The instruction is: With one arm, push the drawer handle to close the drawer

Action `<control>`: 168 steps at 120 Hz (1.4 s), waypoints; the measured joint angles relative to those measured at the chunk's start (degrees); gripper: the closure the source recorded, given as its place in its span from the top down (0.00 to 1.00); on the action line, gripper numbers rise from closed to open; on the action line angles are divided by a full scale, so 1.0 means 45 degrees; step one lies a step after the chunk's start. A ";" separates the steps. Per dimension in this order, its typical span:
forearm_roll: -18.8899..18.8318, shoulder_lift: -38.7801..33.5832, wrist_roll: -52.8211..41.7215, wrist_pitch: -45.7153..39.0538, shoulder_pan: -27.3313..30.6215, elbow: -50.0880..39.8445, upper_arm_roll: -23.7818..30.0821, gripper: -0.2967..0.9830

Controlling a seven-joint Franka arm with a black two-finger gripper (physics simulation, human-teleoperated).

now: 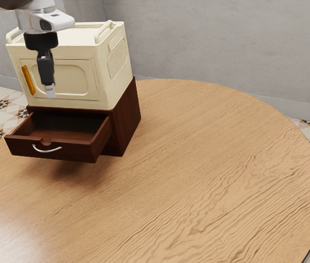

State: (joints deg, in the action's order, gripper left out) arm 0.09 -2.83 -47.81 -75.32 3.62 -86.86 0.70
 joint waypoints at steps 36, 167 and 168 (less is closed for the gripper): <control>-0.0044 -0.0196 -0.0940 0.0060 0.0022 0.1212 0.0103 0.77; -0.0332 -0.0265 0.5923 -0.6884 0.3840 -0.7899 0.0157 0.17; -0.0331 -0.0231 0.5960 -0.6931 0.3851 -0.7884 0.0157 0.17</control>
State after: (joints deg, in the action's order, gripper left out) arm -1.40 -3.87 -20.99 -106.51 20.95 -122.33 1.41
